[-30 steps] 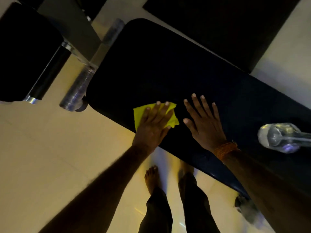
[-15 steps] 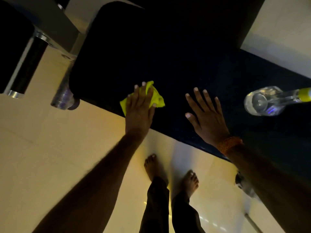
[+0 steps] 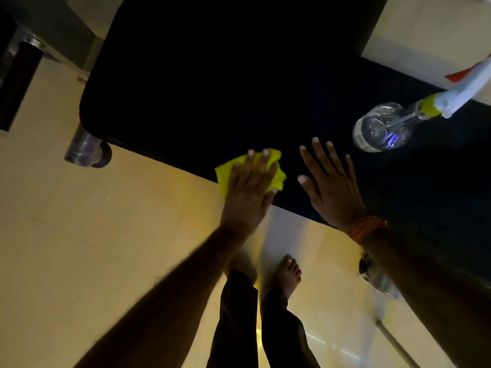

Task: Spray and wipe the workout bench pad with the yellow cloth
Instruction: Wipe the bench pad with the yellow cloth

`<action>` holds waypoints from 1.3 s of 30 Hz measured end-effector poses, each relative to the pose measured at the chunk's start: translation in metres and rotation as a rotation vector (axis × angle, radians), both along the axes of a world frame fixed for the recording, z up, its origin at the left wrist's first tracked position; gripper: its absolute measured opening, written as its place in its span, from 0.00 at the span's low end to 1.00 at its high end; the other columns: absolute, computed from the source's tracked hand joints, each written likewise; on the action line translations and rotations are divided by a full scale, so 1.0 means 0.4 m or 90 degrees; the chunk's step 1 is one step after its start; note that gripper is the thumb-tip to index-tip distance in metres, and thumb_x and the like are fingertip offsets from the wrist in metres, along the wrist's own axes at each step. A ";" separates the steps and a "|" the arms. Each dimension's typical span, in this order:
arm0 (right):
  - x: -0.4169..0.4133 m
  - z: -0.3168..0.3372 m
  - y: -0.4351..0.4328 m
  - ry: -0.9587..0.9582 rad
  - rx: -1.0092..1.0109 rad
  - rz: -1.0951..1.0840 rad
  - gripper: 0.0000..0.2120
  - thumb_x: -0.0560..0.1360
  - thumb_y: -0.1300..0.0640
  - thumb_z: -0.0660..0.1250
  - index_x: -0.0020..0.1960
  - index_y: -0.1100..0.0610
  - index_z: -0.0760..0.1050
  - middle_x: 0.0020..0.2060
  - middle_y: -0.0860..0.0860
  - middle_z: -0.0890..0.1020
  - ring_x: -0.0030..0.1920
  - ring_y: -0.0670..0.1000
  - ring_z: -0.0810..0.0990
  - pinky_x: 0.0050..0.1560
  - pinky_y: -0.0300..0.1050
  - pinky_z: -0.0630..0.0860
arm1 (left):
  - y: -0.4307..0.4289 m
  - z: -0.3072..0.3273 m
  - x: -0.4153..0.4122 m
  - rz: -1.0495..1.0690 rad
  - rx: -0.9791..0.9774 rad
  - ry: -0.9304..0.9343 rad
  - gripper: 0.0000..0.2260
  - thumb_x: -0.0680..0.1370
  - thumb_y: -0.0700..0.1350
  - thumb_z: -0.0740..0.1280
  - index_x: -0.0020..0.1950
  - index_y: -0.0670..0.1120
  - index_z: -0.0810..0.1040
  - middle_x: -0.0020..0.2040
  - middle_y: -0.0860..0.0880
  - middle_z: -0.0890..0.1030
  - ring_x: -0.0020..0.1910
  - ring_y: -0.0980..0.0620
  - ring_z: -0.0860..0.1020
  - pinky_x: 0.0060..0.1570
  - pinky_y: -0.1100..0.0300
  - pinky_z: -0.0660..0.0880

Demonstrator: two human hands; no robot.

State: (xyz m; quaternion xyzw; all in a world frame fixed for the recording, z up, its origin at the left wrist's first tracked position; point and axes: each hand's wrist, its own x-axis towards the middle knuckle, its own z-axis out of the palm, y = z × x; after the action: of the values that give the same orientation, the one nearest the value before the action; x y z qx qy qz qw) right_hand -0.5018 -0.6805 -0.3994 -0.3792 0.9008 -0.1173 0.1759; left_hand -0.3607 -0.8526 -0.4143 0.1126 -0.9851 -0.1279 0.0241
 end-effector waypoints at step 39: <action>0.042 0.000 -0.050 -0.020 -0.026 -0.326 0.31 0.84 0.39 0.45 0.83 0.50 0.52 0.83 0.51 0.51 0.83 0.55 0.47 0.82 0.58 0.47 | -0.140 0.031 -0.379 -0.114 -0.061 -0.100 0.26 0.85 0.52 0.51 0.83 0.47 0.54 0.84 0.45 0.52 0.83 0.42 0.51 0.80 0.44 0.51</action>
State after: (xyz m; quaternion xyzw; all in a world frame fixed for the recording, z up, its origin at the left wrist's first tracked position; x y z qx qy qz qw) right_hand -0.4851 -0.7004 -0.3993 -0.1407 0.9620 -0.1823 0.1467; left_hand -0.5121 -0.9085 -0.4020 0.0324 -0.9950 -0.0733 -0.0593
